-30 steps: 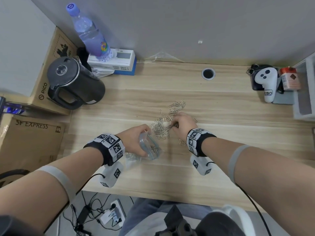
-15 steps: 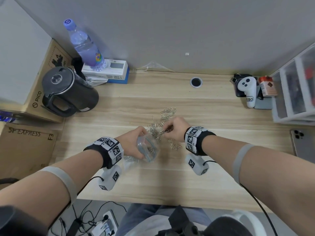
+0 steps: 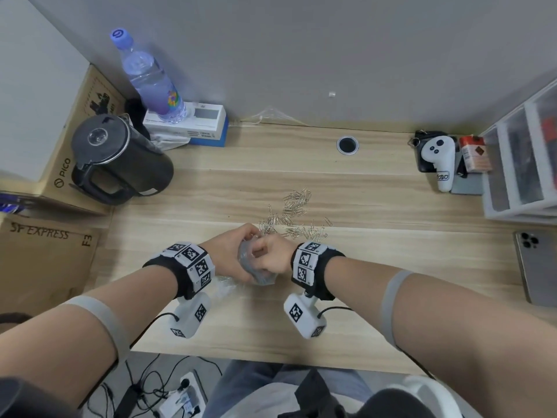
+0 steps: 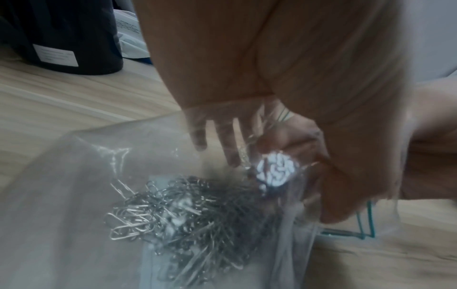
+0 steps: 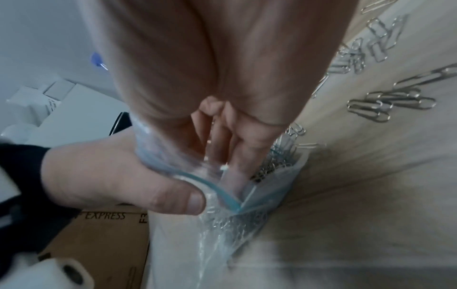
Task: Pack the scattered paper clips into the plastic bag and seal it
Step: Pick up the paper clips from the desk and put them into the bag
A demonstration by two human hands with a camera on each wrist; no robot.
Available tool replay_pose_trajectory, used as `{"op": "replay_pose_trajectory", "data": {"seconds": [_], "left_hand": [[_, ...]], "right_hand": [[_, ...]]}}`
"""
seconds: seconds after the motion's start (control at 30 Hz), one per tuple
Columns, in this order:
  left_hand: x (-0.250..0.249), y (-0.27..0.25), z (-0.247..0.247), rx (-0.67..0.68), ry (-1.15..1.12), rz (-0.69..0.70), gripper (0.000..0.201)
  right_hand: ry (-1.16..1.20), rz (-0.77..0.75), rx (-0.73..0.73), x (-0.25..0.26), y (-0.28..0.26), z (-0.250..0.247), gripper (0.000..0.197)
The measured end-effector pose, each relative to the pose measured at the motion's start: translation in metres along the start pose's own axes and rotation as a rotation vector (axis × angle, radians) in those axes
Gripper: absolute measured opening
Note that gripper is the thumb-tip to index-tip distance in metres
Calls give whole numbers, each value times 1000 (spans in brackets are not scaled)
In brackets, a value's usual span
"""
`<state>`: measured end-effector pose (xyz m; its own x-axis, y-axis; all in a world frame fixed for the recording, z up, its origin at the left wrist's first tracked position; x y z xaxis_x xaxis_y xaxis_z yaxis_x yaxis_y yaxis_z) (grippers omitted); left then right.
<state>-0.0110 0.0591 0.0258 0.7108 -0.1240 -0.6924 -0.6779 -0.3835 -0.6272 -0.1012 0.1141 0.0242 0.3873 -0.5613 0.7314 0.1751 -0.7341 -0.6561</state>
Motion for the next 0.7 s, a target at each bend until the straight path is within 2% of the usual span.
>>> {"op": "replay_pose_trajectory", "data": {"seconds": [0.1, 0.17, 0.27, 0.3, 0.37, 0.43, 0.53, 0.7], "left_hand": [[3, 0, -1, -10, -1, 11, 85], [8, -1, -2, 3, -4, -6, 82], [16, -4, -5, 26, -26, -49, 81], [19, -6, -6, 31, -31, -62, 80], [24, -9, -8, 38, -28, -77, 80], [29, -12, -9, 31, -26, -89, 81], [36, -15, -9, 15, -61, -96, 82], [39, -17, -12, -8, -85, -120, 80]], "right_hand": [[161, 78, 53, 0, -7, -10, 30], [185, 88, -49, -2, -5, -32, 24], [-110, 59, -363, -11, 6, -91, 12], [-244, 73, -435, -13, 9, -108, 14], [-448, 138, -525, -20, 13, -137, 30], [-542, 186, -538, -27, 20, -152, 46], [-660, 164, -476, -30, 33, -154, 59], [-746, 40, -399, -23, 50, -135, 62]]}}
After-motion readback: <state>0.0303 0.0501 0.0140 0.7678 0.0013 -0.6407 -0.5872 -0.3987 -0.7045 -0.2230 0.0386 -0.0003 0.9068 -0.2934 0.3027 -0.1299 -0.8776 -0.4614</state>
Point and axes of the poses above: each hand's wrist, its own y-axis towards the middle knuckle, its own z-axis out of the palm, x = y × z, the point moved 7 cm from there along y, towards the middle knuckle, and after that the axes turned 4 degrees about -y, right-handed, at the moved point
